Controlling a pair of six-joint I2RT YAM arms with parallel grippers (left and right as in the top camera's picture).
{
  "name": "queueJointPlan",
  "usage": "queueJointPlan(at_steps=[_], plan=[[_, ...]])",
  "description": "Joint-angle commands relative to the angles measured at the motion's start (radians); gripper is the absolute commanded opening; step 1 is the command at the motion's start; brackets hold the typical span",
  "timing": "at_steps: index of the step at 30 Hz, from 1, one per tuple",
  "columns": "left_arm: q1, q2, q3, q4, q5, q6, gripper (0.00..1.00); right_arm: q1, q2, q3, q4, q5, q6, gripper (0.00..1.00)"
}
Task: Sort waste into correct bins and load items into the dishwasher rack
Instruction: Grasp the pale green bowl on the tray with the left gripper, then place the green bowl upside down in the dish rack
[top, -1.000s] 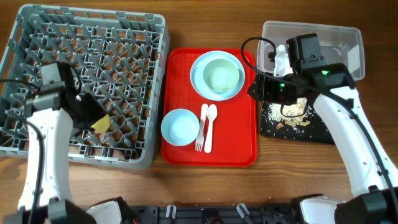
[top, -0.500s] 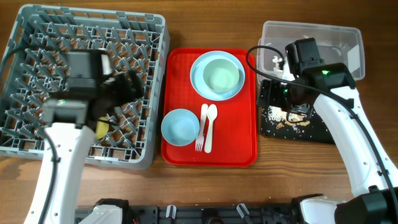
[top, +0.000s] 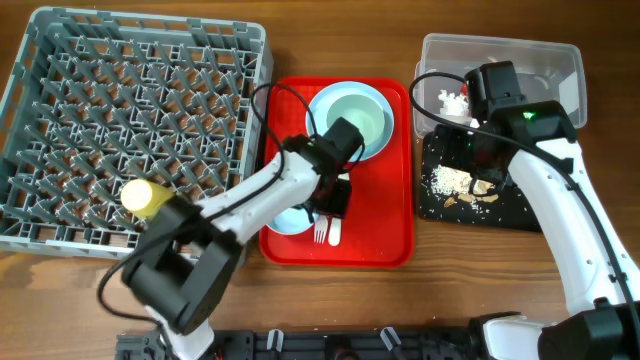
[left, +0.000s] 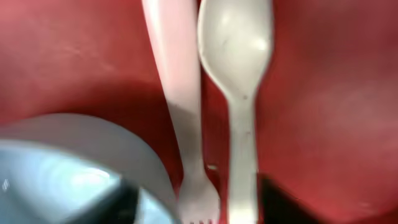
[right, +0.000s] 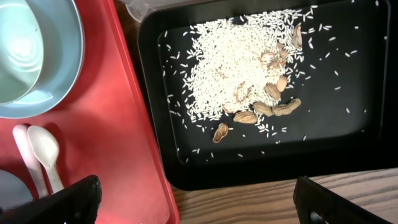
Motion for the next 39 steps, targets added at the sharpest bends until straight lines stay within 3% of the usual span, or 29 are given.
queueJointPlan(at_steps=[1,9,12,15,18,23,27,33,36,37,39], plan=[[-0.003,0.015,0.002,0.000,-0.018,0.004,0.04,-0.002,-0.016,0.018,0.002,0.021,0.018,1.00],[0.014,-0.158,0.177,-0.103,-0.069,0.016,0.04,-0.002,-0.016,0.018,0.001,0.021,0.018,1.00],[0.089,-0.242,0.223,-0.117,-0.026,0.105,0.04,-0.002,-0.016,0.018,0.002,0.021,0.017,1.00],[0.272,-0.306,0.250,-0.091,0.183,0.255,0.04,-0.002,-0.016,0.018,0.001,0.021,0.017,1.00],[0.543,-0.293,0.250,-0.050,0.567,0.402,0.04,-0.002,-0.016,0.018,0.001,0.016,0.013,1.00],[0.876,-0.172,0.249,0.003,1.001,0.505,0.04,-0.002,-0.016,0.018,0.002,0.005,-0.006,1.00],[0.989,-0.026,0.249,0.095,1.268,0.504,0.04,-0.002,-0.016,0.018,0.002,0.005,-0.007,1.00],[1.080,0.119,0.249,0.188,1.318,0.447,0.05,-0.002,-0.016,0.018,0.002,-0.002,-0.008,1.00],[1.128,0.152,0.249,0.189,1.318,0.447,0.13,-0.002,-0.016,0.018,0.000,-0.003,-0.008,1.00],[1.143,0.154,0.249,0.186,1.317,0.447,0.22,-0.002,-0.016,0.018,-0.001,-0.003,-0.008,1.00],[1.168,0.154,0.249,0.182,1.316,0.447,0.48,-0.002,-0.016,0.018,-0.001,-0.003,-0.008,0.99]])
